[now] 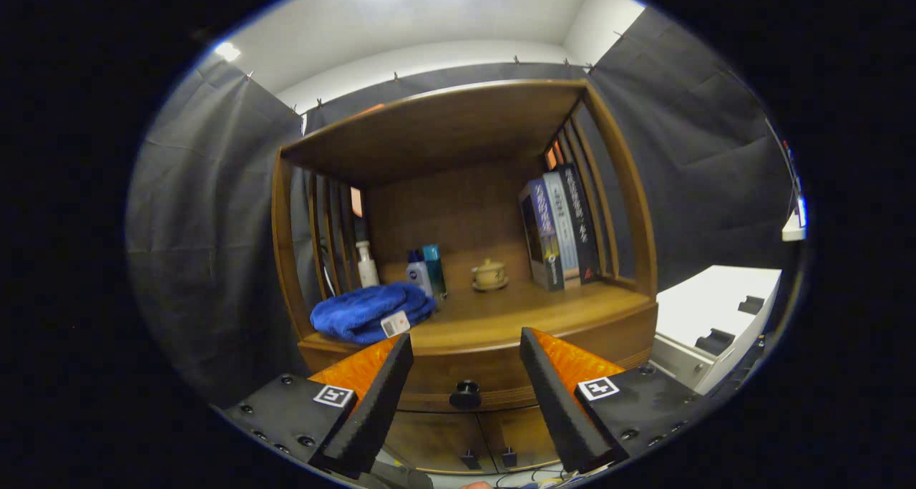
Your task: Pull open the drawer, take out the items inside it, and place them on the countertop above the cabinet.
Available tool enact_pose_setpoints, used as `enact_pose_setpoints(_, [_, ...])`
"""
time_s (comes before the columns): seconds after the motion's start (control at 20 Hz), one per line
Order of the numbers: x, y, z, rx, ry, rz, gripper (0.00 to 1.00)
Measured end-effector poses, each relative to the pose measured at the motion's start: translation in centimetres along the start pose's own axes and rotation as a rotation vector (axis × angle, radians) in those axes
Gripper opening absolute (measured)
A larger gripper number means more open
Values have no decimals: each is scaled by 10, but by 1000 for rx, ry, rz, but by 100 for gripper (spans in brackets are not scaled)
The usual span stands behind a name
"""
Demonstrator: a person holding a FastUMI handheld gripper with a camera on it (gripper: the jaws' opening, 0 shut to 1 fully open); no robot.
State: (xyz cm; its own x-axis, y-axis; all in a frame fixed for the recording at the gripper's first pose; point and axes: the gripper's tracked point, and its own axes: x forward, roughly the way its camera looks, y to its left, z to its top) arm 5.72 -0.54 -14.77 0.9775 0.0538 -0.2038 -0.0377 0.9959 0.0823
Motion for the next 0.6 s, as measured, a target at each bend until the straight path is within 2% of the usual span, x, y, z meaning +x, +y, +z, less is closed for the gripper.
enact_pose_setpoints(0.25, [50,-16,-69,-72,150,-40,98])
enact_pose_setpoints(0.45, [71,-8,-95,43,220,-15,98])
enact_pose_setpoints(0.6, [77,-10,-101,34,234,-8,95])
